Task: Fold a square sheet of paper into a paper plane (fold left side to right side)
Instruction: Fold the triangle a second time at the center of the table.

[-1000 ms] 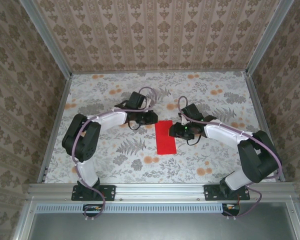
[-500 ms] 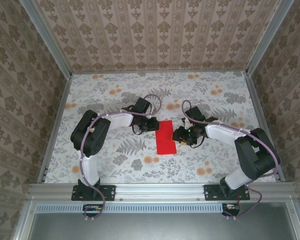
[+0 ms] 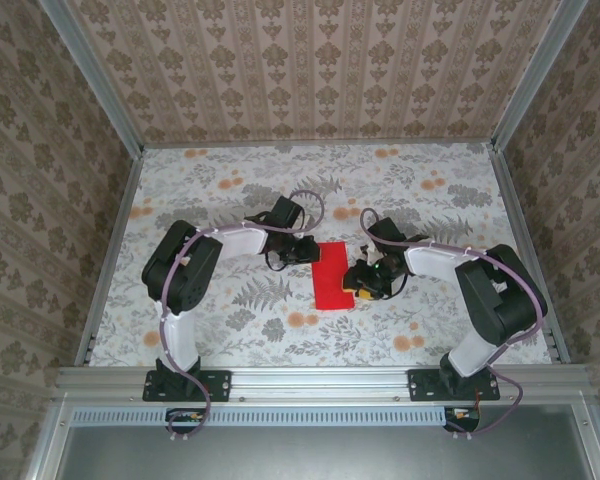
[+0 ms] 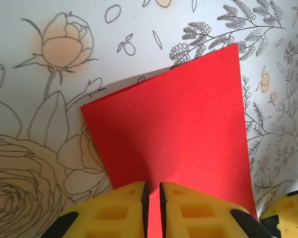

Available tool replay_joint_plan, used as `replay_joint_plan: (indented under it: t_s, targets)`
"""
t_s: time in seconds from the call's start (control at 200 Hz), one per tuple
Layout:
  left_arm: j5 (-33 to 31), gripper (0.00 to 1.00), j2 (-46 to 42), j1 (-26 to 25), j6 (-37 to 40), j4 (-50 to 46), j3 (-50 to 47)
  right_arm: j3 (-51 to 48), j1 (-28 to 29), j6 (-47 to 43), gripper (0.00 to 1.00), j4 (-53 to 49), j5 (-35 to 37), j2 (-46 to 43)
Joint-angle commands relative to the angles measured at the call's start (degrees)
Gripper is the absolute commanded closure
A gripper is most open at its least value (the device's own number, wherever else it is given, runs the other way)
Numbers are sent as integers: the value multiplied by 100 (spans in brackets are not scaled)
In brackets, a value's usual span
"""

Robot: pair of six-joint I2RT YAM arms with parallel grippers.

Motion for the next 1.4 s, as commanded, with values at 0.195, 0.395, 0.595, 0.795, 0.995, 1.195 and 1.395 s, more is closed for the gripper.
replay_joint_plan:
  t_s: [0.195,0.395,0.595,0.795,0.995,1.195,1.395]
  targets:
    - [-51,83,73,-52,-94,-2,-76,-117,40,280,62,321,-470,194]
    - [-14,83,19,-41,-54,2,-54,-15,38,277,63,411,-376,38]
    - [-17,80,-219,22,128,-58,14,102,23,150,62,443,-288,-29]
    - [6,67,-675,93,457,-34,-8,205,-37,1,59,851,-494,149]
    - [-274,54,-1547,115,867,-76,-408,509,-47,-169,58,992,-735,351]
    - [-612,46,-2759,-76,1068,152,-1456,769,-92,-400,56,873,-795,540]
    - [-869,44,-3507,-460,974,171,-2159,995,-215,-529,56,779,-889,775]
